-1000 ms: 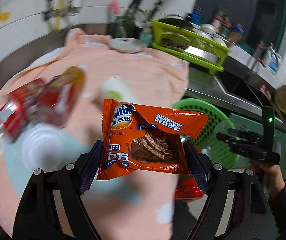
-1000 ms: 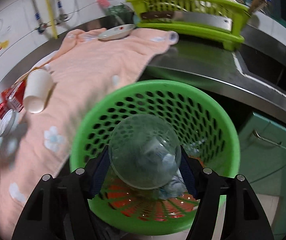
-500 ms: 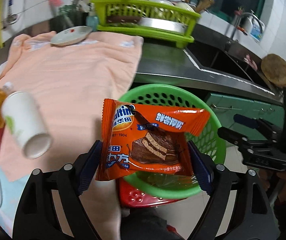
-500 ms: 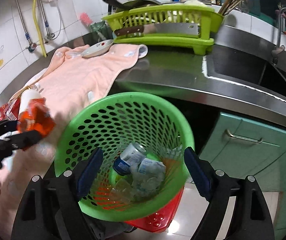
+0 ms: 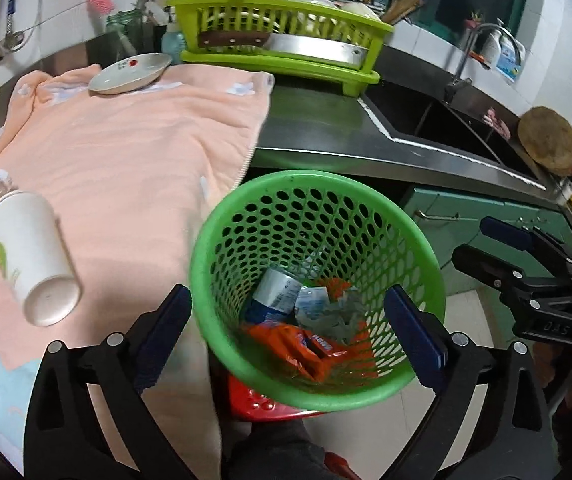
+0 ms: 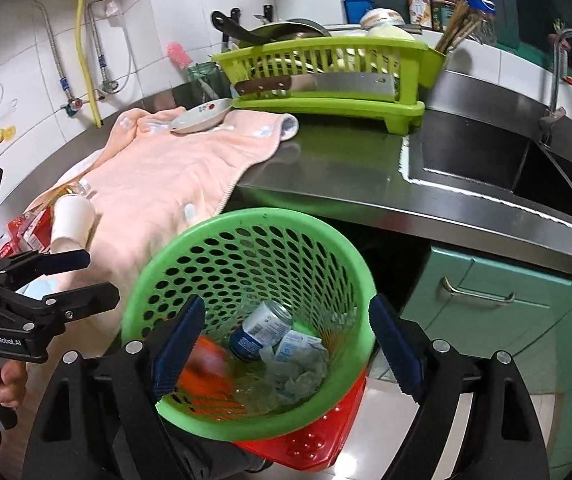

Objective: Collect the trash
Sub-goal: 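Carry packet and cup to the green basket and release both, then grasp the yellow-red drink bottle with left tool while right tool grasps the white paper cup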

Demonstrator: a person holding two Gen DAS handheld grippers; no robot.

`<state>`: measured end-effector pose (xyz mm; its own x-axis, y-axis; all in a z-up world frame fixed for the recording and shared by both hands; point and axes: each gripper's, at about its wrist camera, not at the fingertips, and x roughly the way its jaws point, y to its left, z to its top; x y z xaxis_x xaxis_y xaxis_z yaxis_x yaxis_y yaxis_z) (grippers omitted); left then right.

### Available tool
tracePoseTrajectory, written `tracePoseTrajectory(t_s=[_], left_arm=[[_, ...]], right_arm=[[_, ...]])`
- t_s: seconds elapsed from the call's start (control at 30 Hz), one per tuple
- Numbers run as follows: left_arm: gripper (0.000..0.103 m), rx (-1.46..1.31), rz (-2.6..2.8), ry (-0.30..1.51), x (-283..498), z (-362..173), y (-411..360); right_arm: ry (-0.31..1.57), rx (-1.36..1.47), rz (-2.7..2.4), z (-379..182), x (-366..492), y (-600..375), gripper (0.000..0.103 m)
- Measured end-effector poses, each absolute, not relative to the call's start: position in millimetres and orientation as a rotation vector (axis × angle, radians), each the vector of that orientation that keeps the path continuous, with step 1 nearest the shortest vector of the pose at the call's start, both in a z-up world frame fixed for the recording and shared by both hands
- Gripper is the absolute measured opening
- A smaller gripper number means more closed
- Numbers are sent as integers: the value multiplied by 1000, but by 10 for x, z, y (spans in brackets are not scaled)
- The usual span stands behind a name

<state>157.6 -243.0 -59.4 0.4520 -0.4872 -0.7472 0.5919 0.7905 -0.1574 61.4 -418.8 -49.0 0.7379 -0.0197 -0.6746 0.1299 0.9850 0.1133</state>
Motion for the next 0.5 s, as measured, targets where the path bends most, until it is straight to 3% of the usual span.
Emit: tracePoseTrajectory(t_s=[0.5], left_arm=[[96,73,-436,781,1505,-276,-1119]], right_arm=[[740,108,167,-262,1114,-3195,81]])
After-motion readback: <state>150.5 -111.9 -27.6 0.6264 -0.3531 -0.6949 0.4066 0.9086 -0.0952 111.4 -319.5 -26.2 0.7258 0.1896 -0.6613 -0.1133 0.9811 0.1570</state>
